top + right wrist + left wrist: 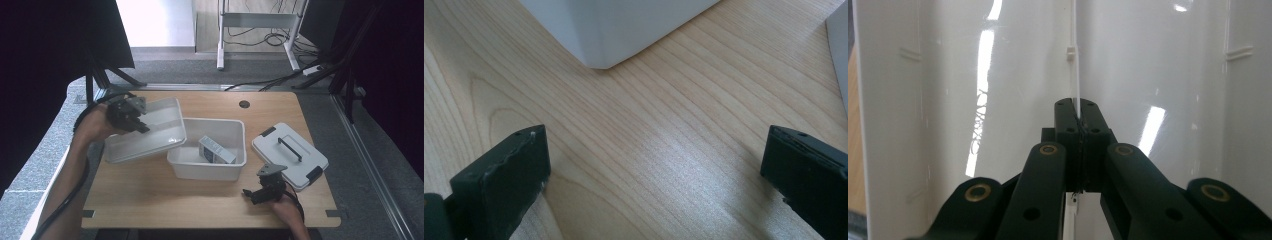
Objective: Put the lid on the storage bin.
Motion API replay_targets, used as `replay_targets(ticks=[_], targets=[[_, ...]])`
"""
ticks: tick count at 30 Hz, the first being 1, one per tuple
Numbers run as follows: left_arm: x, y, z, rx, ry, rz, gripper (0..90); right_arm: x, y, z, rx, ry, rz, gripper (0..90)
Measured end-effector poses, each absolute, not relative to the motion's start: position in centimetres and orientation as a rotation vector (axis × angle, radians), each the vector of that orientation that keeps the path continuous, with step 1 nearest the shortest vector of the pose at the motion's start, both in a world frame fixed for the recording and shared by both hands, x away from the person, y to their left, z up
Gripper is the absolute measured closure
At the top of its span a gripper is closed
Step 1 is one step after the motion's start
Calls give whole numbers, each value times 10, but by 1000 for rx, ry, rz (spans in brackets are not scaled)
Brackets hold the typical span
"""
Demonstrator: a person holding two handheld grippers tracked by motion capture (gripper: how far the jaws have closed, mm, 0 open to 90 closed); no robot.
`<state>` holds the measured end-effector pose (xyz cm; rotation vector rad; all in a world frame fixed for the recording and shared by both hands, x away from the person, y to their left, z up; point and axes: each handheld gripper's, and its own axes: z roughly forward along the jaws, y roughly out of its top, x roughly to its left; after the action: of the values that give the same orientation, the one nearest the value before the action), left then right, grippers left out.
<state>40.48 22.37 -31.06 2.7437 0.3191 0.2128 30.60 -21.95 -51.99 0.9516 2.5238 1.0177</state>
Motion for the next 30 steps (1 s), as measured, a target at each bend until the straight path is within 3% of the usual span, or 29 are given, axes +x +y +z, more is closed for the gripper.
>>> replay_targets(ticks=[20,30], targets=[[427,91,-315,2797,-5,174,892,306,-220,-520,953,2522,1019,0],[431,53,-341,2823,-61,158,892,306,-219,-520,955,2521,1020,0]])
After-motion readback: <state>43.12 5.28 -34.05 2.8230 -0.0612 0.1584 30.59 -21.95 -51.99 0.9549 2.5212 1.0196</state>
